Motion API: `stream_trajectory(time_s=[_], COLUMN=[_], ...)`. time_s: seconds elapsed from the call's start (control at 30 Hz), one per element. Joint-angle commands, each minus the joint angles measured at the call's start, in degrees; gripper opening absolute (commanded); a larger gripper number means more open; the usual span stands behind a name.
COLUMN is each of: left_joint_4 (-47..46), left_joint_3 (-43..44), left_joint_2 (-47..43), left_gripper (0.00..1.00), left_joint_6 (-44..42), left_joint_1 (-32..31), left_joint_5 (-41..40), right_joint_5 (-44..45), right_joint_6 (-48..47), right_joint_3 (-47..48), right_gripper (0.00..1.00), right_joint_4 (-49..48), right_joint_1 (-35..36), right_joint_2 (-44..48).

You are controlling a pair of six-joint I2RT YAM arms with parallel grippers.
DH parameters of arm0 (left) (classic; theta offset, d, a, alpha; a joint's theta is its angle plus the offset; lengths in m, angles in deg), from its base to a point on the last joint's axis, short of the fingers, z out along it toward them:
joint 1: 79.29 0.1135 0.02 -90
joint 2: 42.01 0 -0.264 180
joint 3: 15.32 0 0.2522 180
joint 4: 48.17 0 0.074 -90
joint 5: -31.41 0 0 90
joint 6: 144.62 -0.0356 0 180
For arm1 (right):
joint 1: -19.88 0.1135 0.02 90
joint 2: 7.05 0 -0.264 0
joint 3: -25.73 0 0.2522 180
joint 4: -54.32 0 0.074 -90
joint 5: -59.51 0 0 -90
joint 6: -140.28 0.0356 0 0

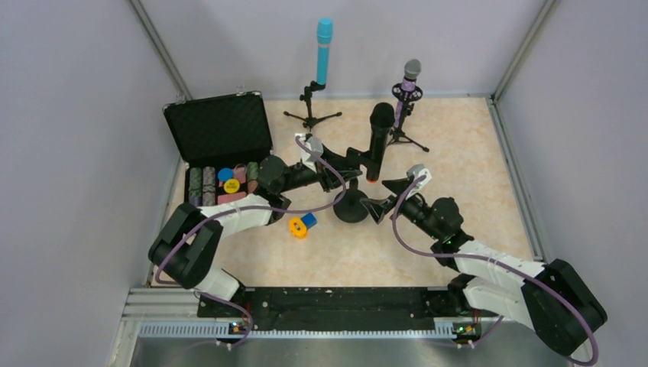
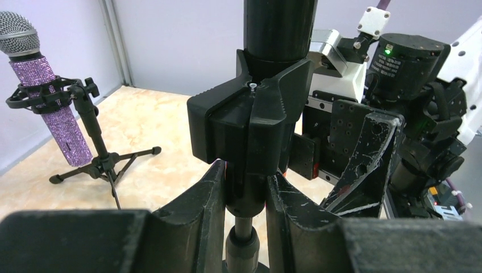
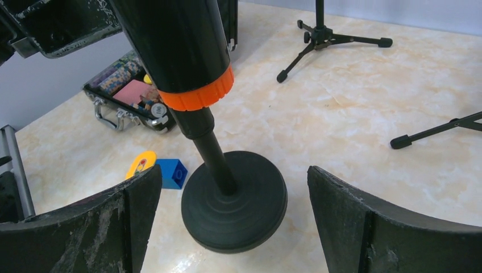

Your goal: Attach the microphones to the stand

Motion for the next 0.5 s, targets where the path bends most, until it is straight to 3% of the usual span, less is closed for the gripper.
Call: stream_trajectory(time_s=[0.0, 0.13, 0.27, 0.47], left_joint_4=[-3.2, -1.3, 0.2, 1.8], left_joint_3=[2.0, 1.6, 1.9, 3.6], left_joint_2=[-5.2, -7.5, -9.7, -10.7], left_gripper=[0.00, 0.00, 0.00, 0.00], left_joint_6=[-0.3, -0.6, -0.9, -0.4], left_joint_1=[-1.8, -3.8, -5.6, -7.9], left_joint_5=[-7.6, -10.4, -11.9, -13.4], right_joint_5=[2.1, 2.2, 1.0, 5.7], right_joint_6=[0.5, 0.0, 0.1, -0.6], right_joint_3=[0.6, 1.6, 2.8, 3.2], right_gripper=[0.95, 0.95, 0.87, 0.86], right_joint_4=[-6.7, -8.8, -10.4, -10.9], right_joint_1=[1.7, 3.3, 4.7, 7.8], right_joint_2=[-1.3, -3.7, -6.8, -9.5])
